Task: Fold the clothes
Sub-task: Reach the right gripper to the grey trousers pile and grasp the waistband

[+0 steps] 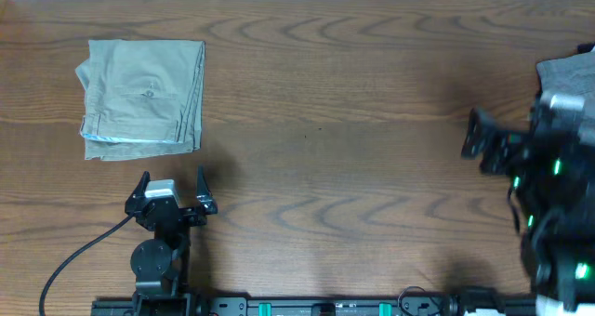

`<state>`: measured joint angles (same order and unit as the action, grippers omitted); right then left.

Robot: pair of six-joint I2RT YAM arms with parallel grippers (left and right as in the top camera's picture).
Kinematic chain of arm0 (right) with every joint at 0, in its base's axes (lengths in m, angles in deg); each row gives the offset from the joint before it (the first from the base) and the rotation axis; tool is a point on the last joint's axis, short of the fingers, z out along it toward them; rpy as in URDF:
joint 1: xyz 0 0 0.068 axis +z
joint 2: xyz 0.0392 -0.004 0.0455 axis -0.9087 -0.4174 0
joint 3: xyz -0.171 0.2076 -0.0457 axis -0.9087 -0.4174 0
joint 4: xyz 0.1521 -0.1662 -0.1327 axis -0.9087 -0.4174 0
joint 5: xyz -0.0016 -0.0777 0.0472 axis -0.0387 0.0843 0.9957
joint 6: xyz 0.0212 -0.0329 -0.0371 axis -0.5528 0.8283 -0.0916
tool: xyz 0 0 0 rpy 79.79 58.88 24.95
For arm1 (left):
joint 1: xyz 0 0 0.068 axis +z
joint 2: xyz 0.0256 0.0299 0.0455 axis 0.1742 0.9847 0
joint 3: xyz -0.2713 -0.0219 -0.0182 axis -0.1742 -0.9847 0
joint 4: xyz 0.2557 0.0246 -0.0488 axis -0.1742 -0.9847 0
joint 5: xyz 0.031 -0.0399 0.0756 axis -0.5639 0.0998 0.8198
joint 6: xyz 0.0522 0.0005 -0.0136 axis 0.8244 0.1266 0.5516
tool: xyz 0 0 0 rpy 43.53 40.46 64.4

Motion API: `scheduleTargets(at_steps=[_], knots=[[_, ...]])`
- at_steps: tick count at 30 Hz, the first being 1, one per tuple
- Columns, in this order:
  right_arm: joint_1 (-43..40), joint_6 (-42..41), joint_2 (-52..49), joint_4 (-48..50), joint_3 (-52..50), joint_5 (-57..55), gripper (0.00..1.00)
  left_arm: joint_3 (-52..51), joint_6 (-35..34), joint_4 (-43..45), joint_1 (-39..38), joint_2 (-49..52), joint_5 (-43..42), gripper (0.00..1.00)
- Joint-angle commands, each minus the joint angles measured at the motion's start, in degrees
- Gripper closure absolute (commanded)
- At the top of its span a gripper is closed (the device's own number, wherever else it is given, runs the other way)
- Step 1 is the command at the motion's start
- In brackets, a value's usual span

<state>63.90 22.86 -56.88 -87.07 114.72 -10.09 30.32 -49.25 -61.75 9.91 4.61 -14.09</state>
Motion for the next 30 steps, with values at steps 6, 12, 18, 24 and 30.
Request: scheduleTargets(at_steps=[6,12,18,24,30], knots=[[-2.43,4.9,-25.49,-11.67,25.42,-9.68,0.01,-1.22,0.98,-2.1,-0.22,-0.42,0.26,0.02],[-8.83,9.73,-42.45,-17.81,39.36,-15.21,0.01,-1.22,0.98,-2.1,-0.22,-0.42,0.26,0.02],[-15.54,13.33,-51.67,-14.8,41.35,-15.23,0.01,-1.22,0.98,-2.1,-0.22,-0.42,0.26,0.02],[-19.98,18.67,-57.51,-14.64,41.2,-10.36,0.01,-1.22,0.98,-2.1,-0.22,-0.42,0.24,0.02],[-22.62,24.52,-67.34,-12.94,41.2,-11.19,0.12,-1.22,0.98,-2.1,-0.22,-0.42,0.24,0.02]])
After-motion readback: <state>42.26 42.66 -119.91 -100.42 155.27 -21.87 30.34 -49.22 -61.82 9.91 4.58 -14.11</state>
